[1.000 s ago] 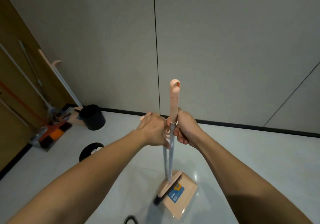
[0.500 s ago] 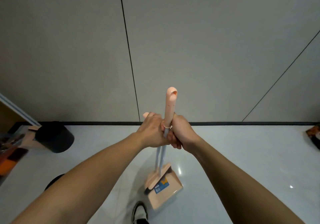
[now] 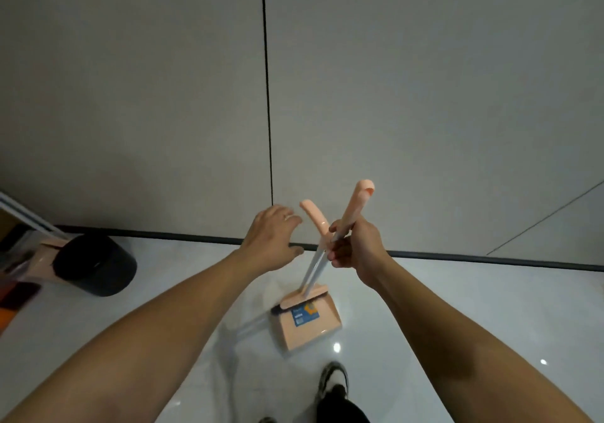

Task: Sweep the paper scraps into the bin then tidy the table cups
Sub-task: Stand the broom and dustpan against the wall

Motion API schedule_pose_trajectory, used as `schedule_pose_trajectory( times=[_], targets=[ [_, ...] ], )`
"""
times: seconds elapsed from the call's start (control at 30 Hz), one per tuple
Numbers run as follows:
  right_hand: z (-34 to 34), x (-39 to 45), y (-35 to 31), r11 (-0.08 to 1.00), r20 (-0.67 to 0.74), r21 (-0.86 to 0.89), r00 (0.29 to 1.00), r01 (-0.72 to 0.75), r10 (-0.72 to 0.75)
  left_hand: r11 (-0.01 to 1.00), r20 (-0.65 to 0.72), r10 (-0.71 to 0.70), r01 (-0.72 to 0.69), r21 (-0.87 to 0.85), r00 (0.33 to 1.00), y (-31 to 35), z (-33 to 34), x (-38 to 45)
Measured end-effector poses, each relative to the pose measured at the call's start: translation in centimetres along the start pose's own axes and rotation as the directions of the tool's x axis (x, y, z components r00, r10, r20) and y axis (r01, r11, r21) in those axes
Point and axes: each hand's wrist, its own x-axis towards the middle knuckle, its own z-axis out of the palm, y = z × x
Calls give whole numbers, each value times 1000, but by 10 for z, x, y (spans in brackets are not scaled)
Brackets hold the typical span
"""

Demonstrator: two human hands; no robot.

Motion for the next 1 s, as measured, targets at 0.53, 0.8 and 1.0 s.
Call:
schedule_pose_trajectory(
  times=[0.53,0.8,1.0],
  targets=[
    [21,246,-74,985,48,89,989,-146,142,895,107,-414,426,-134,904,-85,15,109],
    [21,284,-94,969,67,134,978,-206,199,890,131,-408,426,-165,904,-99,16,148],
    [22,251,-77,974,-32,75,976,-214,217,916,168,-314,345,-207,935,-111,9,160]
  ],
)
